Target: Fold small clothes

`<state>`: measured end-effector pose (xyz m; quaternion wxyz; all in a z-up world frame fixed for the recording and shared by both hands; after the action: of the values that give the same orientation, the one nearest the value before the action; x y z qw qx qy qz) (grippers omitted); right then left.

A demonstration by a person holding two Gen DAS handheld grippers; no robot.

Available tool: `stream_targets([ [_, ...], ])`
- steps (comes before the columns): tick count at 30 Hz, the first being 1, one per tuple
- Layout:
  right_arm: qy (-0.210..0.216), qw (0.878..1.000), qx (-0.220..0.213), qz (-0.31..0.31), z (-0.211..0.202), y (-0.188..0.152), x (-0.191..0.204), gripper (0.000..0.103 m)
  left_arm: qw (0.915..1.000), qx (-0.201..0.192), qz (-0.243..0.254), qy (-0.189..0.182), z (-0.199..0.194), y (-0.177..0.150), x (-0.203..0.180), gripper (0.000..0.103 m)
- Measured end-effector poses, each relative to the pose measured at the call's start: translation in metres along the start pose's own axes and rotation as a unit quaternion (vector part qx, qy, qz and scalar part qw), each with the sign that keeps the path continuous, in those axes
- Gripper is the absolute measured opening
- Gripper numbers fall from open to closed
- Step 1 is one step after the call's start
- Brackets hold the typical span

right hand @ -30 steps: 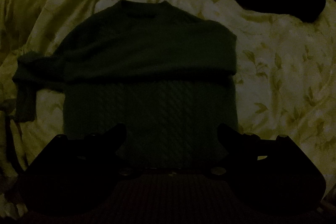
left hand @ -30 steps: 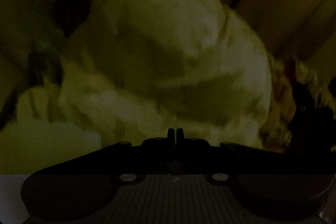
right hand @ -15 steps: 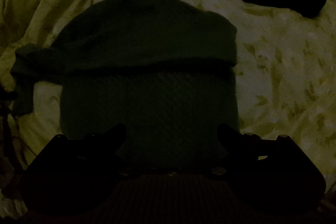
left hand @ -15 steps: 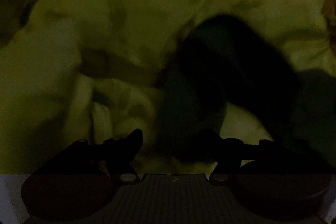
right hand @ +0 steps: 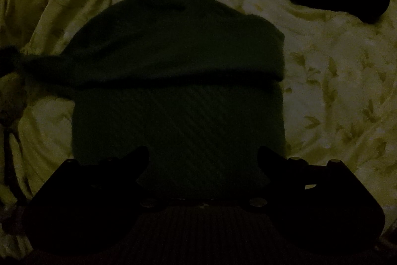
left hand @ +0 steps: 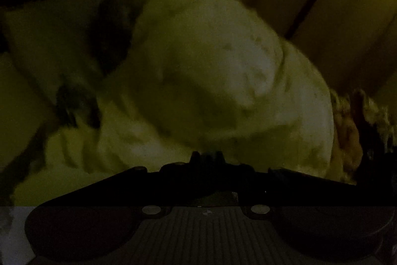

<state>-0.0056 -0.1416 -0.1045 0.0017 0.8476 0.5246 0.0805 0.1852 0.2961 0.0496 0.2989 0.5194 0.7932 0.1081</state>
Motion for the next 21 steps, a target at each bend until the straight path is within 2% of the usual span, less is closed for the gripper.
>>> stream_targets([
  [4, 0.006, 1.0, 0.002, 0.003, 0.001, 0.001, -0.004, 0.095, 0.9994, 0.012, -0.018, 0.027, 0.004, 0.001, 0.006, 0.064],
  [5, 0.007, 1.0, 0.001, 0.005, 0.001, 0.001, -0.004, 0.095, 0.9993, 0.021, -0.017, 0.025, 0.005, 0.0, 0.002, 0.07],
  [8, 0.008, 1.0, -0.001, 0.013, 0.0, 0.001, -0.009, 0.095, 0.9985, 0.048, 0.026, -0.001, 0.008, -0.016, -0.021, 0.07],
  [10, 0.009, 1.0, -0.001, 0.019, 0.0, 0.001, -0.012, 0.095, 0.995, 0.071, 0.07, -0.013, 0.013, -0.027, -0.043, 0.077],
  [11, 0.011, 1.0, -0.002, 0.022, 0.0, 0.0, -0.014, 0.095, 0.994, 0.074, 0.079, -0.015, 0.014, -0.033, -0.05, 0.087],
  [12, 0.012, 1.0, -0.004, 0.024, -0.001, 0.0, -0.015, 0.095, 0.9934, 0.08, 0.081, -0.015, 0.018, -0.037, -0.055, 0.102],
  [14, 0.011, 1.0, -0.004, 0.025, -0.001, 0.0, -0.018, 0.095, 0.9918, 0.112, 0.06, -0.009, 0.029, -0.046, -0.055, 0.103],
  [16, 0.01, 1.0, -0.004, 0.027, -0.001, -0.001, -0.019, 0.095, 0.9896, 0.139, 0.029, -0.021, 0.041, -0.056, -0.044, 0.103],
  [17, 0.01, 1.0, -0.002, 0.028, 0.0, -0.001, -0.019, 0.096, 0.9867, 0.16, 0.017, -0.026, 0.05, -0.063, -0.038, 0.103],
  [21, 0.006, 1.0, 0.006, 0.023, 0.003, -0.003, -0.018, 0.095, 0.9714, 0.229, -0.062, 0.011, 0.096, -0.091, -0.005, 0.103],
])
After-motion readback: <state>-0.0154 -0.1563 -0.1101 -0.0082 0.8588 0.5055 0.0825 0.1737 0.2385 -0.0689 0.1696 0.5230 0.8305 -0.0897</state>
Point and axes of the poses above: each gripper's, at about its wrist camera, not at the fingertips, and z roughly the way its jaws point, x to its left, y to its top, the point moved 2 cm from there along z, roughly the way its jaws point, and after that the axes turned 9 degrees about x, right-handed, at the moved point
